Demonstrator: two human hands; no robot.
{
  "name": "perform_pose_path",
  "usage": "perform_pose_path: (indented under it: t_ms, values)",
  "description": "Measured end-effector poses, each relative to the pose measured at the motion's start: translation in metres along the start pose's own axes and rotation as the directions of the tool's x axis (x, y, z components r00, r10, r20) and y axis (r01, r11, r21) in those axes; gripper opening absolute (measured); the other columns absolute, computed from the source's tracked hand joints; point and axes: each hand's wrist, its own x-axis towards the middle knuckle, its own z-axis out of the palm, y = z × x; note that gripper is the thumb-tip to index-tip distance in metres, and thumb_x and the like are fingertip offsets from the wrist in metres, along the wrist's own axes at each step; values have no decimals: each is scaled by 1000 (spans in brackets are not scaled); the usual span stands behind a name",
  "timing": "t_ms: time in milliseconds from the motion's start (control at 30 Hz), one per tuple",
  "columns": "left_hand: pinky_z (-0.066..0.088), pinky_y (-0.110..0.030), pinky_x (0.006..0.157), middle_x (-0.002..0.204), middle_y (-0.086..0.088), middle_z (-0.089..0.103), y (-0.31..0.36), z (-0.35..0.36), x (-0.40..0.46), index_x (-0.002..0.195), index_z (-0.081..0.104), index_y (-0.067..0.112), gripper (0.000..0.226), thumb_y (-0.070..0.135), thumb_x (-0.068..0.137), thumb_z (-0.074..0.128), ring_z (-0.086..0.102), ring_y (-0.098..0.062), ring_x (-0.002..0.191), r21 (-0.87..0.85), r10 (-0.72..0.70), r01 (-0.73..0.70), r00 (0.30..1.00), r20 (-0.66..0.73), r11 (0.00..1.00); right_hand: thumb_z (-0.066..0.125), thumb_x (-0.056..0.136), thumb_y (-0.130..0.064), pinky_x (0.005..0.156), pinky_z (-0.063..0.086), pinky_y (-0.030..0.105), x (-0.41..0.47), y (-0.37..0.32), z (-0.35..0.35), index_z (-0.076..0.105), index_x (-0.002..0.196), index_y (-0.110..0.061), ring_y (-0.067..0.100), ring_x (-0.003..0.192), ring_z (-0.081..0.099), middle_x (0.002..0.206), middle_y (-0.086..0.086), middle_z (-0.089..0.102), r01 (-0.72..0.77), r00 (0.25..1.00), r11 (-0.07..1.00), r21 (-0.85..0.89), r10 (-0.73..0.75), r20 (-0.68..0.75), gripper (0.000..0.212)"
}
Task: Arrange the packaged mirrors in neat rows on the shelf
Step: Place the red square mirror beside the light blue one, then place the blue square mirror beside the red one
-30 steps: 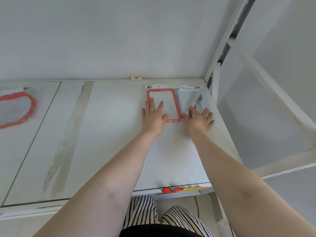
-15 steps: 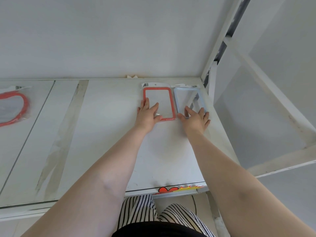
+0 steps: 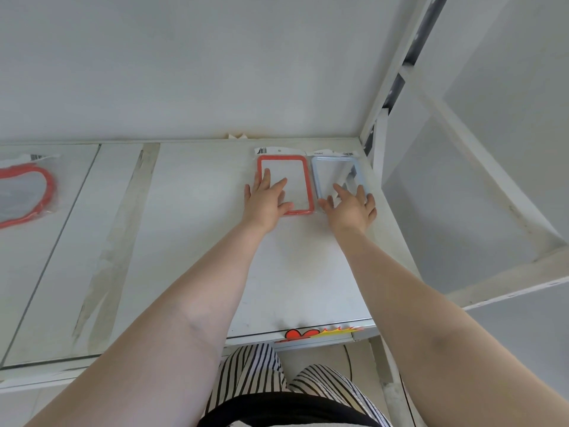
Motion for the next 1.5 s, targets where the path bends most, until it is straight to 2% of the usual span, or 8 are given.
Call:
perform_pose_path:
  t_ms: [200, 300, 600, 767, 933, 1300, 1367, 1500]
  values:
    - [35, -38, 111, 142, -7, 51, 18, -30, -19, 139, 47, 20, 50, 21, 91, 57, 46, -26, 132, -32, 22, -24, 999, -48, 999, 63, 88, -35, 101, 44, 40, -13, -12, -26, 59, 127, -24, 28, 123, 49, 134, 6, 54, 83, 995, 988, 127, -88, 41, 40]
    - [45, -34, 101, 131, -4, 58, 21, -50, -45, 131, 57, 19, 42, 19, 89, 59, 55, -23, 123, -58, -12, 10, 999, -35, 998, 62, 89, -22, 87, 52, 33, -33, -22, -41, 64, 116, -15, 25, 107, 61, 124, 5, 62, 153, 974, 965, 213, -183, 130, 28]
    - [49, -32, 95, 120, 1, 65, -32, -103, -169, 121, 63, 21, 37, 17, 85, 60, 60, -19, 113, -59, -279, 274, 955, -97, 960, 70, 82, -21, 91, 50, 33, -122, -69, -17, 68, 112, -19, 18, 101, 63, 110, 2, 69, 384, 806, 879, 283, -469, 363, 30]
    - [50, -31, 94, 118, -1, 67, -82, -125, -245, 119, 65, 18, 36, 16, 84, 62, 63, -20, 111, -85, -389, 380, 911, -134, 921, 73, 80, -21, 77, 49, 28, -185, -106, 11, 66, 114, -20, 12, 92, 56, 108, 0, 65, 480, 668, 813, 329, -582, 465, 34]
    - [49, -35, 96, 122, 0, 65, -136, -151, -313, 123, 62, 20, 38, 17, 85, 59, 59, -20, 115, -76, -454, 448, 877, -154, 891, 71, 81, -24, 82, 52, 30, -252, -144, 38, 65, 114, -24, 21, 95, 64, 114, -1, 64, 598, 578, 755, 268, -638, 509, 34]
    - [50, -32, 82, 109, -3, 67, -297, -231, -486, 107, 67, 22, 33, 24, 77, 52, 61, -28, 106, -33, -517, 519, 841, -163, 854, 70, 81, -22, 84, 49, 26, -427, -253, 128, 64, 116, -26, 16, 102, 60, 116, -3, 63, 662, 532, 716, 221, -657, 535, 36]
    - [52, -37, 85, 113, -5, 67, -322, -245, -511, 110, 67, 22, 35, 16, 79, 53, 60, -29, 108, -28, -537, 542, 824, -180, 840, 70, 81, -21, 78, 50, 24, -454, -270, 143, 64, 117, -26, 16, 99, 60, 116, -2, 62, 656, 528, 721, 223, -649, 547, 37]
    - [51, -39, 92, 123, -4, 64, -363, -271, -540, 122, 62, 24, 39, 18, 84, 58, 58, -28, 115, -14, -570, 579, 797, -199, 815, 69, 81, -24, 91, 50, 32, -496, -306, 164, 64, 116, -26, 16, 106, 59, 116, -4, 63, 690, 500, 695, 204, -660, 560, 36]
